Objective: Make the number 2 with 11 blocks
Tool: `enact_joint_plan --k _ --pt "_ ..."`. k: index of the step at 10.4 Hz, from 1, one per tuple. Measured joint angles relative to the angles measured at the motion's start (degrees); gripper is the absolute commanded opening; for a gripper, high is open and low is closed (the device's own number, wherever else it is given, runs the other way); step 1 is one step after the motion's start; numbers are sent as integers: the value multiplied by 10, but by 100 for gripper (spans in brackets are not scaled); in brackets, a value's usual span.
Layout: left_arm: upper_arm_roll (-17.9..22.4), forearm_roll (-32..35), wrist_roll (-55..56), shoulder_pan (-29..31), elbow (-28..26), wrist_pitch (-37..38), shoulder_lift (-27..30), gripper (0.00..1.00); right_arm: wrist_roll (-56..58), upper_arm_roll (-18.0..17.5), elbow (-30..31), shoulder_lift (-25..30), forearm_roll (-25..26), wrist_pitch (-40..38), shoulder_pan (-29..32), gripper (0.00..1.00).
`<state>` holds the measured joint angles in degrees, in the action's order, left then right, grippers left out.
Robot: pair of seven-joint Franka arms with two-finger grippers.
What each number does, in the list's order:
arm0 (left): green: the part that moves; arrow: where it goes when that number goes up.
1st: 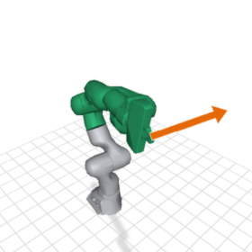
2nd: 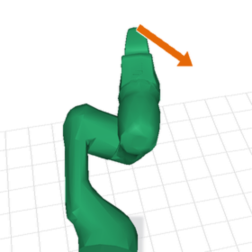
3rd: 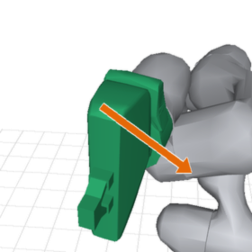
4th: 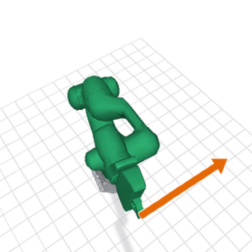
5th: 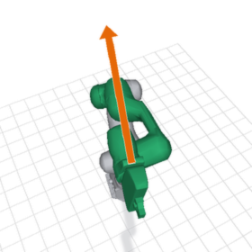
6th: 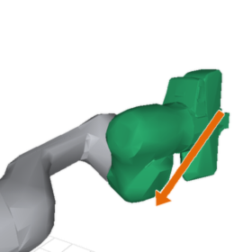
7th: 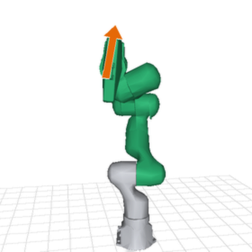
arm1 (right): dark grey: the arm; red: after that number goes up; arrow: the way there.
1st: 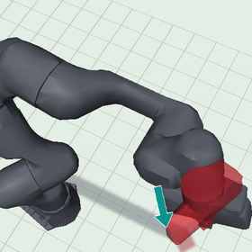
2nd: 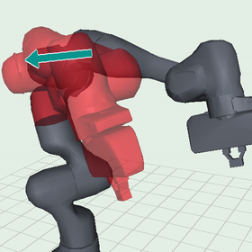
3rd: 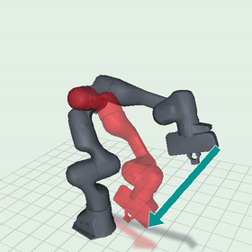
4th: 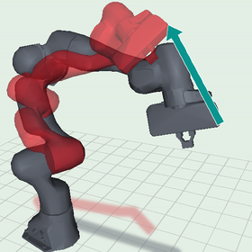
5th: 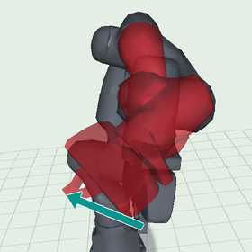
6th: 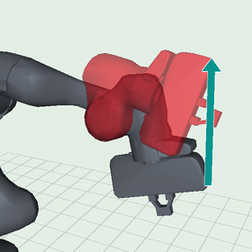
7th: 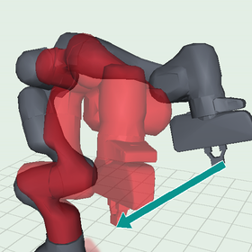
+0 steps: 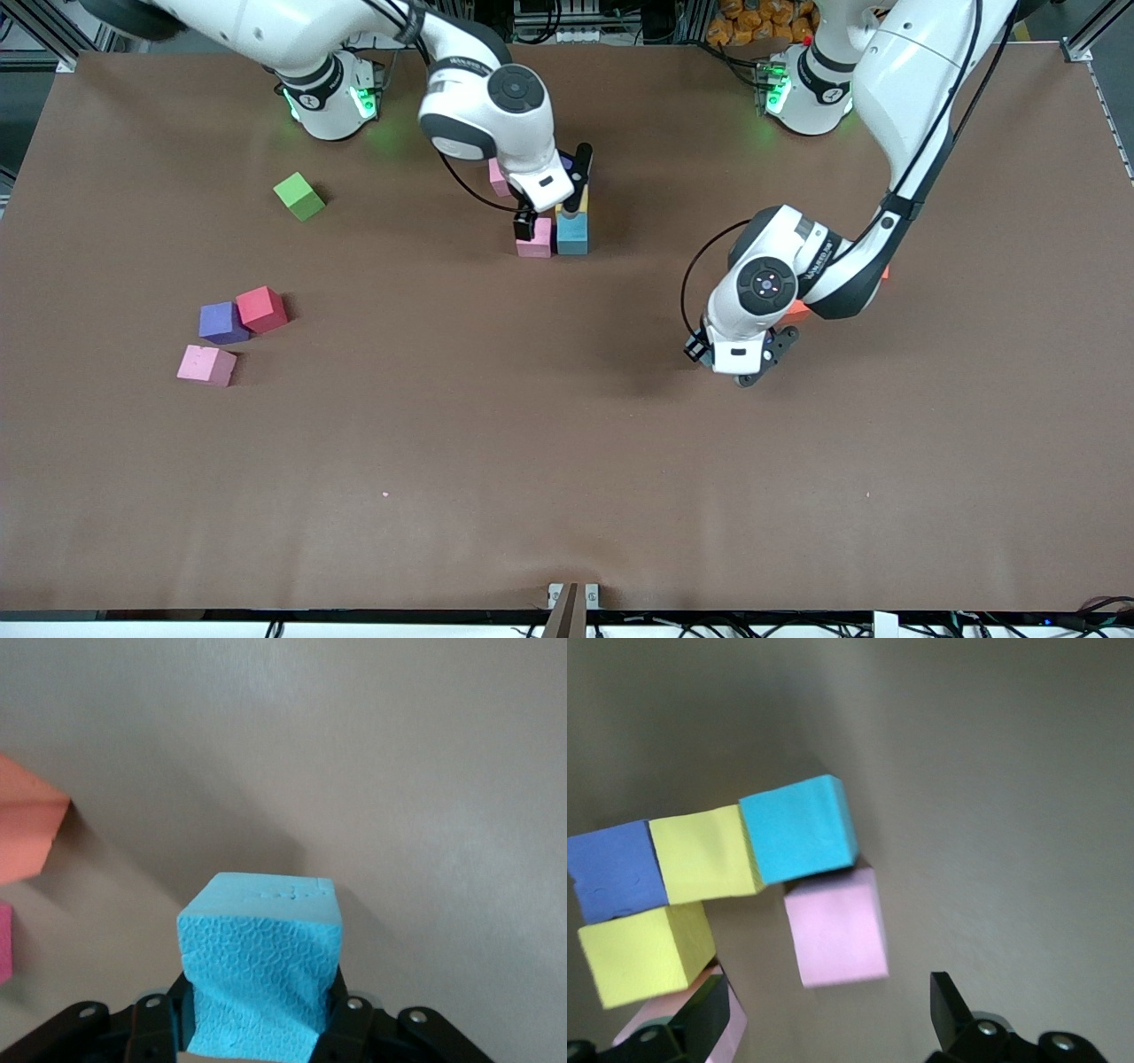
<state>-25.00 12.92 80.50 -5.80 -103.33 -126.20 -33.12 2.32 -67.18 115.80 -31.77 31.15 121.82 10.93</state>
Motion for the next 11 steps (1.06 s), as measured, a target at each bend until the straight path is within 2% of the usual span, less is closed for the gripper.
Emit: enact_joint_plan --k 2,5,6,8,9,11 --pt "-23 0 34 -1 0 2 0 14 57 1 -23 63 -76 -53 52 100" --pt "-94 0 121 -3 1 44 1 14 81 19 -133 96 -105 -236 136 100" --pt "-123 0 162 -4 1 48 1 14 85 40 -177 98 -106 -289 156 100" --pt "-178 0 251 -12 3 48 2 14 104 107 -233 117 -107 -328 177 100" --pt "-194 0 293 -26 7 48 2 14 106 133 -244 138 -107 -329 183 100" --pt "-199 0 382 -88 25 48 0 14 107 206 -266 192 -107 -336 183 100"
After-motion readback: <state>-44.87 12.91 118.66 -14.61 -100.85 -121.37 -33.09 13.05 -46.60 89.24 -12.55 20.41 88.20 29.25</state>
